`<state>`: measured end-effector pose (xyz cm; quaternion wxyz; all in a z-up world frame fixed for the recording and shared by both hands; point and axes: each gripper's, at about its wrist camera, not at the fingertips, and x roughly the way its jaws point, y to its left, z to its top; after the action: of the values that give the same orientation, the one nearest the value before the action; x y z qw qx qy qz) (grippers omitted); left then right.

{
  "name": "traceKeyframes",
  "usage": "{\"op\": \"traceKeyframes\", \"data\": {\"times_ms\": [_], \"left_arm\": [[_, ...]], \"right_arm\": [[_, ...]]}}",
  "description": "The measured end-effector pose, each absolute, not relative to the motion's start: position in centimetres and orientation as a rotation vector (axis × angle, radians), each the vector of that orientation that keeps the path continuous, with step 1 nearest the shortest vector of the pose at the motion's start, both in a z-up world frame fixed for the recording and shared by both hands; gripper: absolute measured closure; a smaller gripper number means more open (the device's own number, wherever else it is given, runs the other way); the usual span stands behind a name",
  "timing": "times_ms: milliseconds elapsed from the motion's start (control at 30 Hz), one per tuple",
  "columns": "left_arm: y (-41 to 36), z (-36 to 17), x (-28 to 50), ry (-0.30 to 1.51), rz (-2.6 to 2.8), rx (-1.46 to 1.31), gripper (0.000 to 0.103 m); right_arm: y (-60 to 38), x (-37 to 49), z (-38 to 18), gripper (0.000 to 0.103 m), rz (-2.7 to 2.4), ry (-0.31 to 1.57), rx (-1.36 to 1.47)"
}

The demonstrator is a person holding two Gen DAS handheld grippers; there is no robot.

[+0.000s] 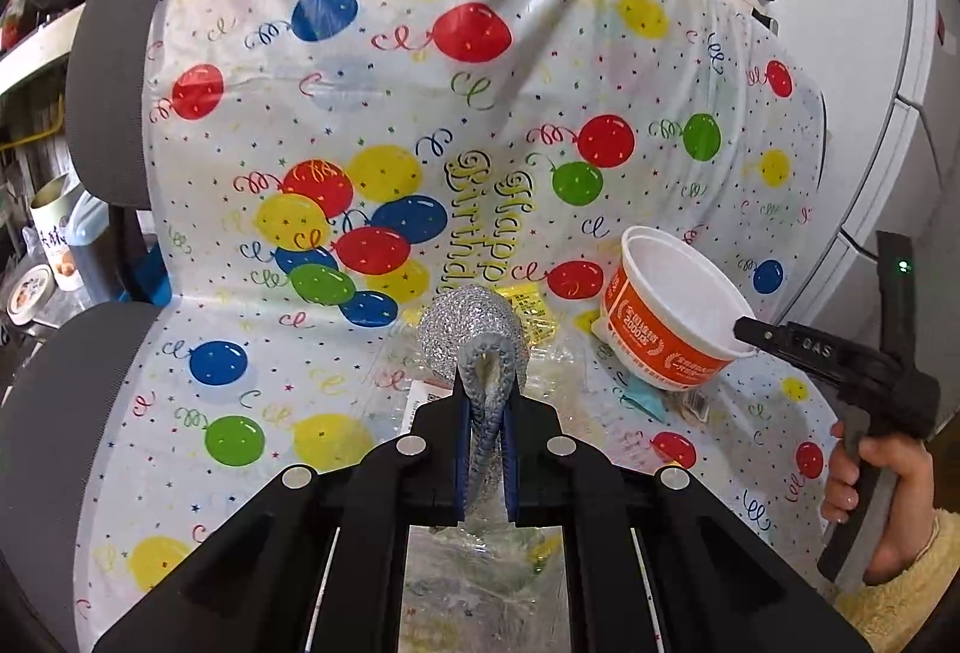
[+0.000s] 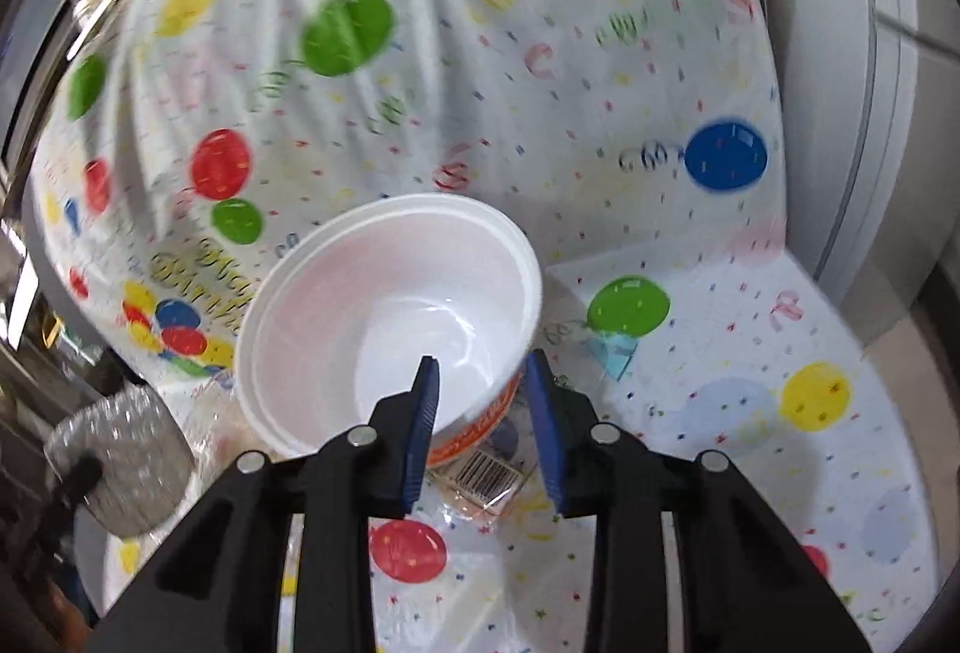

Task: Collect trash
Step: 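Grasp the orange-and-white cup rim with the right gripper while the left holds the scrubber, then carry the scrubber and cup to the bin and open both grippers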

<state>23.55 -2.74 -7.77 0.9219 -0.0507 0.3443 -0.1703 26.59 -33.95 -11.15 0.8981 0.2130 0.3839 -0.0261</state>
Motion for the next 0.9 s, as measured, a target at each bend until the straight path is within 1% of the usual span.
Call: {"op": "traceKeyframes", "data": {"times_ms": [67, 133, 300, 533, 733, 900], "left_arm": [[-3.0, -7.9, 23.5, 0.709, -0.352, -0.100, 0.094], [-3.2, -7.8, 23.2, 0.707, -0.353, -0.095, 0.094], [-3.3, -6.0, 21.3, 0.676, -0.371, -0.104, 0.094], [-4.1, -2.9, 16.5, 0.607, -0.416, -0.093, 0.094], [-5.9, -2.7, 12.6, 0.595, -0.482, -0.090, 0.094], [-7.6, -3.5, 9.7, 0.591, -0.544, -0.081, 0.094]], "right_arm": [[-33.9, 26.2, -10.9, 0.084, -0.049, 0.778, 0.455], [-33.6, 25.5, -10.1, 0.097, -0.051, 0.746, 0.441], [-32.8, 22.7, -7.1, 0.097, -0.049, 0.663, 0.389], [-33.5, 16.1, -3.7, 0.097, -0.061, 0.621, 0.409], [-34.4, 9.1, -3.2, 0.097, -0.080, 0.592, 0.410], [-35.7, 3.8, -3.4, 0.097, -0.118, 0.571, 0.410]]}}
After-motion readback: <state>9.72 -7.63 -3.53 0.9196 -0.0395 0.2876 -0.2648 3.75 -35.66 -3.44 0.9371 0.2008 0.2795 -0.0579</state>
